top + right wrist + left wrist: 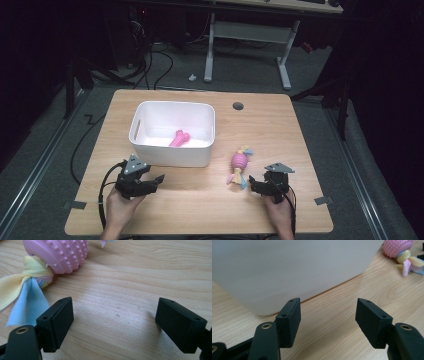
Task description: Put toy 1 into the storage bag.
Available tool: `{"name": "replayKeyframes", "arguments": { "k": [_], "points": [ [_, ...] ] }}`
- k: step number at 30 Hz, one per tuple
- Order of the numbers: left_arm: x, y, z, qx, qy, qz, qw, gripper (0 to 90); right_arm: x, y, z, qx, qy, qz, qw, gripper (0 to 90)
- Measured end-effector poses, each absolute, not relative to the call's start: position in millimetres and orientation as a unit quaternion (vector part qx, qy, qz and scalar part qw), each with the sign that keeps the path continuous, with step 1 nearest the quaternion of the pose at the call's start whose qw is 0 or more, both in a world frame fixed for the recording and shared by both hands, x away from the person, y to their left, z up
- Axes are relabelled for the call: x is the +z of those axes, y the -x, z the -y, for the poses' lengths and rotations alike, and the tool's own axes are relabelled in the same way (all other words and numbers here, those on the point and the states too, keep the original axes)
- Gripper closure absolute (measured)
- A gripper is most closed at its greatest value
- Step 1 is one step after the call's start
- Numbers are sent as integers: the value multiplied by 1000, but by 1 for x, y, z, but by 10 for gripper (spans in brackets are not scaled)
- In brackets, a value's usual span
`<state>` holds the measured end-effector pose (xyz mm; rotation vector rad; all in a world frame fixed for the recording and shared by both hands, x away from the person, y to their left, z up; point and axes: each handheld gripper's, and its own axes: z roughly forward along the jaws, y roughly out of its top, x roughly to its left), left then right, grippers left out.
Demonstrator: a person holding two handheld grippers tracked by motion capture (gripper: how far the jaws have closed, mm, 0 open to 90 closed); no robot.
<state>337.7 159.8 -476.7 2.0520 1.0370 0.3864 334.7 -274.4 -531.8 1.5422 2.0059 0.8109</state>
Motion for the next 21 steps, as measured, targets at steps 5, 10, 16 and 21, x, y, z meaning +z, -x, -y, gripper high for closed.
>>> {"name": "replayKeyframes", "arguments": {
  "k": [5, 10, 16, 21],
  "points": [
    [-485, -340, -153, 153, -810, -408, 391, 374, -532, -335, 274, 296, -564, -732, 240, 152],
    [-491, -341, -146, 162, -810, -405, 391, 374, -532, -335, 274, 296, -564, -732, 240, 152],
    [-497, -343, -143, 168, -809, -406, 391, 374, -532, -335, 274, 296, -565, -732, 240, 152],
    [-503, -345, -139, 172, -809, -407, 387, 374, -532, -335, 274, 296, -564, -732, 240, 151]
  ]
}}
